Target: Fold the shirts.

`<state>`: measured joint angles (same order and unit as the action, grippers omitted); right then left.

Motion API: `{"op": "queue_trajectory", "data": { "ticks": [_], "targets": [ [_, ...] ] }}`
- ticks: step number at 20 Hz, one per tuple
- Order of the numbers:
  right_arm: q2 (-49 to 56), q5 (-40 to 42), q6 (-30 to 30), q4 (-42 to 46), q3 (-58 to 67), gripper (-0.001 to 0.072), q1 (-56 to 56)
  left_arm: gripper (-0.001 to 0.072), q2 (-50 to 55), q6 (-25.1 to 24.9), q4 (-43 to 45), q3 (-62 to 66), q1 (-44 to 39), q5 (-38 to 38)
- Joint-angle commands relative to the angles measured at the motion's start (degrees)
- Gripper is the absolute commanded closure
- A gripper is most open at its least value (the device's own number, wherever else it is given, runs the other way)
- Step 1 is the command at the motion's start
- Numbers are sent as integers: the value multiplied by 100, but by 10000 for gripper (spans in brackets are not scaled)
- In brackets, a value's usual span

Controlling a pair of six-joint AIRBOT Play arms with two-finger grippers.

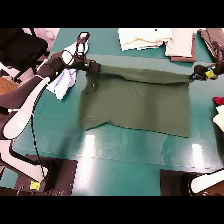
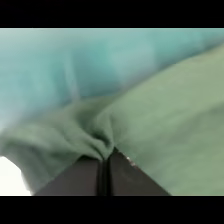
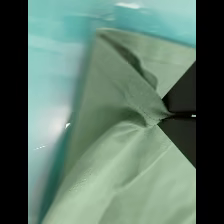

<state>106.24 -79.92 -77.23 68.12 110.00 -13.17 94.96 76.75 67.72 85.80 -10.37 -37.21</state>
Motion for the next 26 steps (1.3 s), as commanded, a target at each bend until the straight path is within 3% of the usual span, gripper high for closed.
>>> {"op": "queue_trajectory", "data": {
  "ticks": [1, 4, 7, 8, 12, 17, 18, 19, 20, 21, 22, 24, 26],
  "targets": [
    [-136, -564, -138, 542, -133, 692, -42, 680, 26, 813, 643, -4, 315, -619],
    [-570, -282, -140, 538, -874, 692, -120, 679, 26, 798, 579, -2, 570, -859],
    [-688, -59, -4, 494, -1633, 692, 76, 678, 28, -173, -289, -4, 527, -1189],
    [-688, 120, 24, 498, -1878, 692, 210, 678, 33, -262, -385, -4, 459, -1239],
    [-688, 1154, -284, 492, -2365, 692, 540, 678, 57, -337, -350, -122, 192, -1368],
    [-678, 1370, -546, 483, -2339, 690, 452, 677, 57, -326, 22, -669, 155, -1720],
    [-684, 1272, -573, 426, -2315, 658, 372, 676, 57, -249, 216, -699, 170, -1825],
    [-739, 1169, -575, 275, -2308, 455, 260, 655, 50, -17, 472, -697, 184, -1869],
    [-835, 1082, -575, 164, -2308, 307, 120, 350, 33, 267, 678, -673, 214, -1899],
    [-968, 1016, -568, 98, -2315, 254, -20, 104, 22, 531, 741, -625, 278, -1965],
    [-1182, 1010, -560, 52, -2376, 253, -221, 50, 20, 638, 710, -531, 369, -2124],
    [-1687, 990, -485, -44, -2643, 176, -643, 50, -37, 640, 678, -321, 560, -2555],
    [-2138, 787, -133, -560, -3110, 175, -1113, 50, -326, 636, 586, -315, 765, -2894]
  ]
}}
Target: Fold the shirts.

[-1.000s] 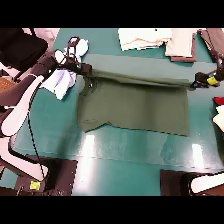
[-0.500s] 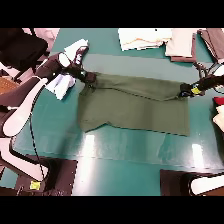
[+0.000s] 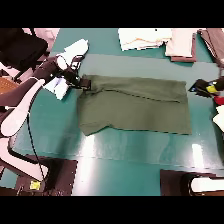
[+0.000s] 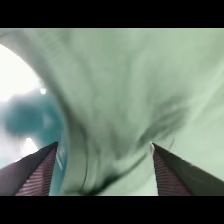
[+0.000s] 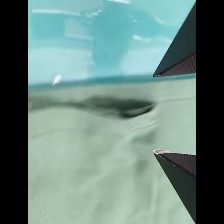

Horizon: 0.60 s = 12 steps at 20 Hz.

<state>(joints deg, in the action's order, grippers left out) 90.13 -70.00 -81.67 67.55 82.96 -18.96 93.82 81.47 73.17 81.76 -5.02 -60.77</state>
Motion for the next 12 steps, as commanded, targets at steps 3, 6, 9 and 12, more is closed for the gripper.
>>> {"op": "queue_trajectory", "data": {
  "ticks": [3, 6, 9, 12],
  "targets": [
    [-951, -695, 957, -1231, -1250, 175, -1097, 50, -730, -37, -411, -199, 522, -1316],
    [-1392, -553, 1353, -1644, -2079, 176, -1613, 51, -1580, -205, -990, -1478, 855, -1399],
    [-1685, -533, 1585, -1694, -2649, 177, -1989, 51, -2474, -481, -2100, -3106, 1193, -1335],
    [-1703, -739, 1731, -1700, -2949, 176, -2111, 51, -3040, -553, -2435, -4262, 1196, -949]
  ]
}}
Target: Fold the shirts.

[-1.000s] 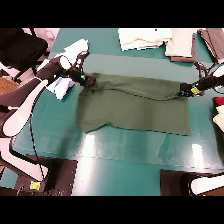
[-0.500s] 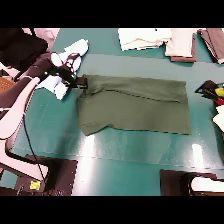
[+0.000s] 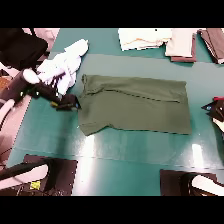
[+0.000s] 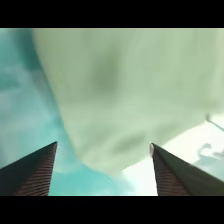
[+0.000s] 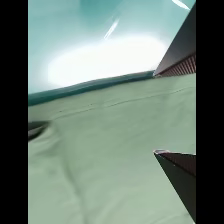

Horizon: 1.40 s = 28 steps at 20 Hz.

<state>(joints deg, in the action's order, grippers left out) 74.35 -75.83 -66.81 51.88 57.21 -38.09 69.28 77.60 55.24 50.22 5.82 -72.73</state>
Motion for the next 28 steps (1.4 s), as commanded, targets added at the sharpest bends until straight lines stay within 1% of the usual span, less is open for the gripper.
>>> {"op": "queue_trajectory", "data": {
  "ticks": [1, 4, 9, 10, 12, 13, 14, 17, 18, 19, 20, 21, 23, 26, 28],
  "targets": [
    [-125, -192, 282, -136, -417, 177, -199, 51, -601, -223, -713, -1311, 111, 380],
    [-136, -273, 282, -138, -420, 185, -116, 51, -601, -422, -743, -1635, 111, 667],
    [-136, -332, 282, -138, -415, 185, -94, 52, -601, -481, -505, -1661, 111, 1123],
    [-136, -319, 282, -138, -415, 185, -94, 52, -601, -503, -525, -1690, 111, 1235],
    [-136, -317, 282, -136, -415, 186, -94, 53, -599, -603, -868, -1862, 109, 1410],
    [-136, -326, 282, -136, -415, 186, -94, 123, -599, -702, -1043, -1978, 33, 1473],
    [-136, -326, 282, -138, -415, 186, -94, 174, -599, -763, -1115, -2068, -111, 1534],
    [-136, -365, 280, -138, -415, 186, -94, 171, -601, -715, -1185, -2109, -522, 1792],
    [-136, -393, 280, -138, -415, 186, -94, 192, -601, -678, -1222, -2109, -555, 1906],
    [-136, -415, 280, -131, -415, 191, -94, 380, -601, -649, -1263, -2105, -555, 1961],
    [-136, -415, 278, -118, -417, 212, -94, 519, -601, -647, -1294, -2103, -553, 1974],
    [-136, -424, 275, -114, -417, 212, -105, 665, -601, -651, -1362, -2103, -553, 1921],
    [-136, -442, 149, 72, -417, 212, -107, 676, -601, -651, -1495, -2096, -555, 1799],
    [-136, -533, -177, 807, -424, 203, -111, 677, -601, -654, -1534, -2096, -553, 1674],
    [-136, -479, -236, 922, -476, 202, -138, 676, -601, -651, -1543, -2098, -553, 1652]
  ]
}}
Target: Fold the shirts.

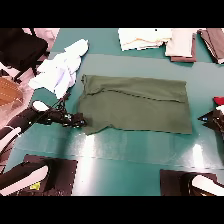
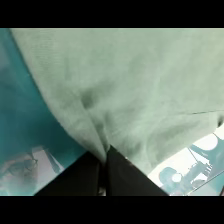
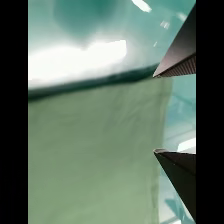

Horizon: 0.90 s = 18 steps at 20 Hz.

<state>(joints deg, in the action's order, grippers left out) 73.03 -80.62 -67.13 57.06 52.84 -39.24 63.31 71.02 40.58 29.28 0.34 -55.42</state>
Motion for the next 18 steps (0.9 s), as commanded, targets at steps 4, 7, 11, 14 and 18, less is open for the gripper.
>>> {"op": "queue_trajectory", "data": {
  "ticks": [4, 7, 11, 14, 18],
  "targets": [
    [361, 83, -55, 79, -514, 203, -76, 676, -7, -28, -212, -2, -7, -131],
    [599, 234, 129, -170, -822, 204, -74, 677, -17, -57, -273, 9, -4, -195],
    [603, 479, 168, -203, -981, 227, 42, 676, -17, -59, -297, 39, -7, -232],
    [599, 568, 236, -308, -966, 557, 151, 677, -15, -57, -356, 127, -7, -275],
    [212, 804, 275, -330, -966, 690, 131, 677, -17, -50, -354, 310, -4, -328]
  ]
}}
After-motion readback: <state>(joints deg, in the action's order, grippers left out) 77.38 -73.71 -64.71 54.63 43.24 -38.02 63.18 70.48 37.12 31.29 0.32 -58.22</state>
